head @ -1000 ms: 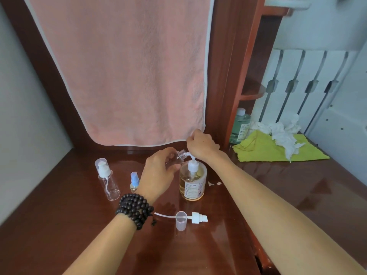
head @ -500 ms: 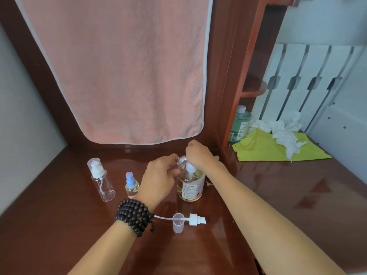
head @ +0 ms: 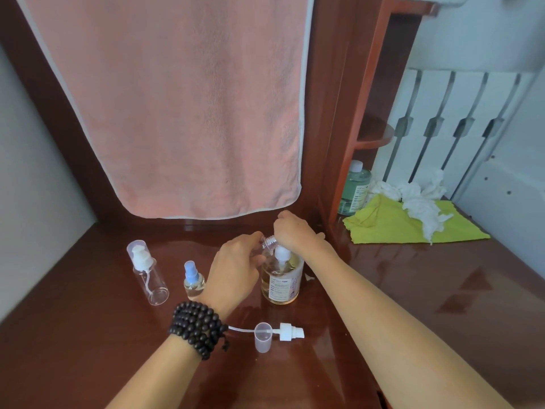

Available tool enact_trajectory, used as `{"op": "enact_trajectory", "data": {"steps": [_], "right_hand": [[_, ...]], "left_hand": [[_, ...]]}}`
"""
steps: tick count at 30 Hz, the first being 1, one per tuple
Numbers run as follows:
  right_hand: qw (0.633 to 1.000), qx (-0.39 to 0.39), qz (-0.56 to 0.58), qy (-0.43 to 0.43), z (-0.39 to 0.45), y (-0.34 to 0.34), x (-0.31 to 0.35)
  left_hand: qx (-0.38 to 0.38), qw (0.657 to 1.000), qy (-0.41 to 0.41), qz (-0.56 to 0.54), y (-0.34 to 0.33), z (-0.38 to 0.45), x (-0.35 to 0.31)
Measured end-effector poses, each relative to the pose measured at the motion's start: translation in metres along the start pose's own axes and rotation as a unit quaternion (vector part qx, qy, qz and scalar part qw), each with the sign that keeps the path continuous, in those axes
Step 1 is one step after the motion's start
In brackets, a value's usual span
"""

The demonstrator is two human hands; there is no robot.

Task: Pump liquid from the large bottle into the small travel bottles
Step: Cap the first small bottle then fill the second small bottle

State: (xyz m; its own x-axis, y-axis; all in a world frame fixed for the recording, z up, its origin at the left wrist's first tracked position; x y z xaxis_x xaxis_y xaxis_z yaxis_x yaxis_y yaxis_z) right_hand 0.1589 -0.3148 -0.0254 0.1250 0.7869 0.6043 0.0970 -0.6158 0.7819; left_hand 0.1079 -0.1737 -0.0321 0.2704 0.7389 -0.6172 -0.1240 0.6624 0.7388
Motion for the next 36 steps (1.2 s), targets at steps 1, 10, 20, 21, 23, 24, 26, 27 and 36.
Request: {"op": "enact_trajectory", "data": {"steps": [1,10,20,21,23,24,26,27,36], "right_hand": [[1.000,-0.001,-0.001,-0.001,0.000,0.001,0.001],[1.000,-0.006,0.007,0.007,0.002,0.009,0.009],[1.000,-0.017,-0.018,0.008,0.014,0.000,0.002],[1.000,-0.015,-0.017,0.013,0.011,0.003,0.005],[1.000,-0.008,-0.008,0.016,0.009,0.009,0.008],[1.000,-0.001,-0.014,0.019,0.009,0.008,0.009],[0.999,0.009,-0.034,0.033,0.014,0.000,0.008],[0.998,0.012,-0.043,0.038,0.016,-0.004,0.006],[0.999,0.038,-0.035,0.015,0.014,-0.008,0.002]], "left_hand": [[0.001,1.000,0.003,-0.002,0.000,0.000,0.000],[-0.014,1.000,-0.020,-0.012,0.006,0.002,-0.001],[-0.012,0.999,-0.036,0.037,0.004,-0.002,-0.003],[-0.014,0.998,-0.040,0.037,0.007,-0.001,-0.004],[-0.017,0.998,-0.044,0.038,0.009,0.001,-0.007],[-0.018,0.998,-0.042,0.039,0.010,0.001,-0.007],[-0.018,0.998,-0.036,0.039,0.007,0.000,-0.004],[-0.014,0.998,-0.033,0.042,0.004,-0.001,-0.003],[0.000,0.999,-0.028,0.037,0.006,-0.001,-0.001]]}}
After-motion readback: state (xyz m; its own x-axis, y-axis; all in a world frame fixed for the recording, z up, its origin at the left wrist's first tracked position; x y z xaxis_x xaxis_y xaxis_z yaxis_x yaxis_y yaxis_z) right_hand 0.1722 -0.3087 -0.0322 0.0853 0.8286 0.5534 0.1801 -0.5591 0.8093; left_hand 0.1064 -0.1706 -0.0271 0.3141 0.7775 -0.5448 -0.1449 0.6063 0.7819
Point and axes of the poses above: each hand's wrist, its own z-axis towards the middle knuckle, its own y-axis out of the back of the hand, x = y × z, the point moved 5 cm from there along z, towards the middle knuckle, and after that the axes turned 11 degrees about y, right-handed, at the moved point
